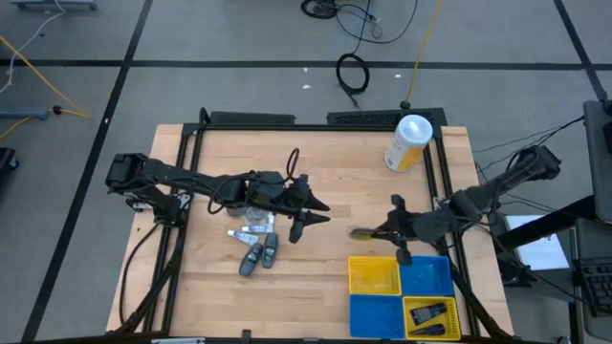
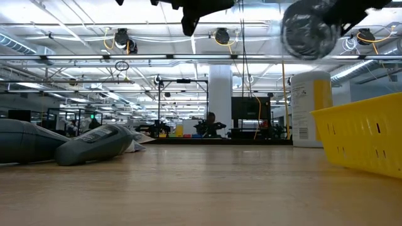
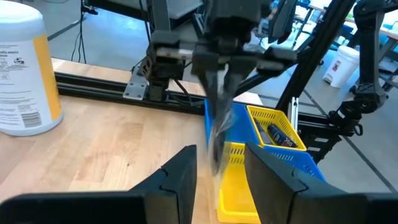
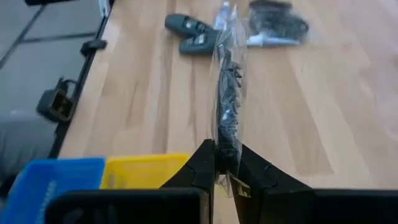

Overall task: Pick & Place Travel size toiletries
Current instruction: Put the black hairbrush into the top blue bin

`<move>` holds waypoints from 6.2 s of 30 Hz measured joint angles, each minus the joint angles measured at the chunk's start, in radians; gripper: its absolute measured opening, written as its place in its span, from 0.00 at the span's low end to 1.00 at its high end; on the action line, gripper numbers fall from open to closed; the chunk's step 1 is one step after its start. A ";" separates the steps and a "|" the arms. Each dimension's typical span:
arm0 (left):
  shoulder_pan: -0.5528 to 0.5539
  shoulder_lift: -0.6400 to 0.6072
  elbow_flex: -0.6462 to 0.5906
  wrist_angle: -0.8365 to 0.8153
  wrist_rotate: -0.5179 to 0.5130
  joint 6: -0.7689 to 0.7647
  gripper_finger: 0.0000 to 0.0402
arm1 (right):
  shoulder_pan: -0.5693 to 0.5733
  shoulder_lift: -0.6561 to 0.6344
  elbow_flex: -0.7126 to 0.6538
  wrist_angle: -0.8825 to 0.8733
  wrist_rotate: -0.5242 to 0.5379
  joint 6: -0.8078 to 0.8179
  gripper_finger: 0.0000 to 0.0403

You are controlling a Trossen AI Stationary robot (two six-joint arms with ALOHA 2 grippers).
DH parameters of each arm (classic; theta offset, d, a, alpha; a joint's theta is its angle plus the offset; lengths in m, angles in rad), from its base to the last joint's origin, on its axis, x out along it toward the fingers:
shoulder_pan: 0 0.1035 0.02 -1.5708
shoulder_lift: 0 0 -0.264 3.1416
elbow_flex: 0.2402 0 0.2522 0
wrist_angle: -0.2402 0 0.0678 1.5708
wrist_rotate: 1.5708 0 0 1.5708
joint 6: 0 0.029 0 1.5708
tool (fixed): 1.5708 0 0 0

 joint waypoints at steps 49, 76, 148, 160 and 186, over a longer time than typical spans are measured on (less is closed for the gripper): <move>0.000 0.000 0.000 -0.002 -0.024 0.000 0.33 | 0.166 0.363 0.358 -0.961 -0.662 0.844 0.06; 0.001 0.000 0.000 -0.027 -0.023 0.000 0.33 | 0.166 0.363 0.358 -1.025 -0.598 0.805 0.37; 0.151 0.164 0.000 -0.943 -0.394 -0.551 0.33 | -0.134 0.362 0.186 -0.353 0.047 0.216 0.39; 0.151 0.169 0.000 -0.938 -0.307 -0.550 0.33 | -0.144 0.362 0.182 -0.313 0.046 0.158 0.39; 0.150 0.216 -0.001 -0.975 -0.341 -0.581 0.63 | -0.144 0.362 0.182 -0.297 0.048 0.131 0.39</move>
